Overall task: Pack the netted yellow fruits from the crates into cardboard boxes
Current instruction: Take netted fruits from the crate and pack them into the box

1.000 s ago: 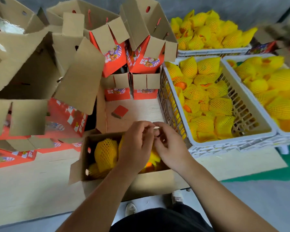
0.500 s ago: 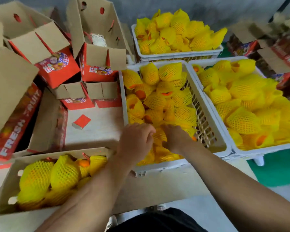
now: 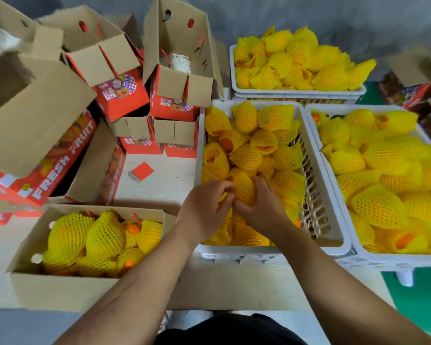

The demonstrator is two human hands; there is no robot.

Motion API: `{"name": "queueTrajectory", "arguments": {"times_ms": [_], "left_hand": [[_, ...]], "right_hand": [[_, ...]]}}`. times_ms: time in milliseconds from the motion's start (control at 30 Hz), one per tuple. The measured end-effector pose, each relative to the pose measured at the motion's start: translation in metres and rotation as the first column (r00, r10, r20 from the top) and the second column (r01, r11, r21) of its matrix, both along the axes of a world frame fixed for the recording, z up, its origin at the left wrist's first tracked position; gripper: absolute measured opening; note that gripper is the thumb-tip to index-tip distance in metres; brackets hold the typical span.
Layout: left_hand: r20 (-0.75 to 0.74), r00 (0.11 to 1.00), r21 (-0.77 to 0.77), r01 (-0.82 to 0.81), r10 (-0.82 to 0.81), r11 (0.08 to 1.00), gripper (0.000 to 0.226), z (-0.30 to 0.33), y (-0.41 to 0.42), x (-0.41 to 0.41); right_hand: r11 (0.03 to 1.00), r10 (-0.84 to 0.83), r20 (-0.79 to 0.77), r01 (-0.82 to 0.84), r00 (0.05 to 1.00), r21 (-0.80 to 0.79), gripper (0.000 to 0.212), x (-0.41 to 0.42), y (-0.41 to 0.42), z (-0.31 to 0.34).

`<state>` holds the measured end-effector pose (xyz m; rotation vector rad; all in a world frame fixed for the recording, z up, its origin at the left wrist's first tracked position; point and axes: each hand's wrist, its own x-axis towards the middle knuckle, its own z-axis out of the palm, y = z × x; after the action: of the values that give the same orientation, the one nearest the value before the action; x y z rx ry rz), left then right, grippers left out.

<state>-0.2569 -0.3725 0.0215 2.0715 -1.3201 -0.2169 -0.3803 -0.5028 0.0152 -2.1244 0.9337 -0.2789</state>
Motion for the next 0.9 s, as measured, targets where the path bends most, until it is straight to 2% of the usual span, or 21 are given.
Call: {"name": "queueTrajectory", "arguments": {"times_ms": [67, 167, 200, 267, 333, 400, 467, 533, 600, 667, 733, 833, 900], "left_hand": [[-0.198, 0.978, -0.136, -0.097, 0.069, 0.986, 0.019, 0.003, 0.005, -0.004], [-0.469, 0.871, -0.277, -0.304, 0.148, 0.911, 0.018, 0.014, 0.02, -0.006], [-0.562, 0.815, -0.305, -0.359, 0.138, 0.882, 0.019, 0.018, 0.027, -0.006], [-0.757, 0.65, -0.335, -0.465, 0.059, 0.82, 0.02, 0.028, 0.043, 0.0], [-0.87, 0.492, -0.337, -0.536, -0.038, 0.774, 0.019, 0.037, 0.066, 0.011], [-0.896, 0.439, -0.33, -0.553, -0.069, 0.765, 0.017, 0.048, 0.088, 0.024], [-0.863, 0.506, -0.312, -0.53, -0.002, 0.789, 0.017, 0.056, 0.125, 0.046], [-0.803, 0.59, -0.277, -0.489, 0.08, 0.827, 0.019, 0.057, 0.165, 0.069], [-0.755, 0.633, -0.233, -0.503, 0.171, 0.832, 0.019, 0.053, 0.206, 0.093], [-0.638, 0.696, -0.171, -0.546, 0.331, 0.82, 0.019, 0.044, 0.243, 0.12], [-0.506, 0.742, -0.056, -0.537, 0.44, 0.841, 0.016, 0.032, 0.268, 0.142], [-0.383, 0.813, 0.197, -0.392, 0.439, 0.899, 0.012, 0.012, 0.285, 0.153], [-0.32, 0.865, 0.236, -0.322, 0.386, 0.917, 0.009, 0.002, 0.289, 0.152]], "right_hand": [[0.996, -0.015, 0.119, 0.004, 0.993, 0.093, 0.063, 0.001, 0.015, 0.014], [0.988, -0.02, 0.232, -0.017, 0.973, 0.154, 0.056, 0.01, 0.046, 0.035], [0.986, -0.029, 0.26, -0.015, 0.965, 0.167, 0.06, 0.016, 0.058, 0.041], [0.982, -0.054, 0.309, -0.006, 0.949, 0.19, 0.073, 0.031, 0.084, 0.054], [0.958, -0.03, 0.369, -0.078, 0.929, 0.275, 0.067, 0.045, 0.11, 0.062], [0.861, -0.009, 0.419, -0.206, 0.908, 0.464, 0.051, 0.055, 0.131, 0.067], [0.768, -0.037, 0.434, -0.252, 0.9, 0.588, 0.04, 0.072, 0.164, 0.066], [0.791, -0.074, 0.394, -0.187, 0.916, 0.583, 0.05, 0.089, 0.189, 0.059], [0.838, -0.128, 0.315, -0.067, 0.941, 0.542, 0.06, 0.104, 0.206, 0.049], [0.914, -0.119, 0.164, 0.044, 0.979, 0.402, 0.069, 0.113, 0.22, 0.039], [0.981, -0.01, -0.049, 0.019, 0.999, 0.192, 0.079, 0.118, 0.236, 0.027], [0.992, 0.102, -0.344, -0.119, 0.933, -0.028, 0.078, 0.128, 0.263, 0.009], [0.984, 0.053, -0.484, -0.129, 0.873, -0.126, 0.068, 0.134, 0.27, 0.005]]}}
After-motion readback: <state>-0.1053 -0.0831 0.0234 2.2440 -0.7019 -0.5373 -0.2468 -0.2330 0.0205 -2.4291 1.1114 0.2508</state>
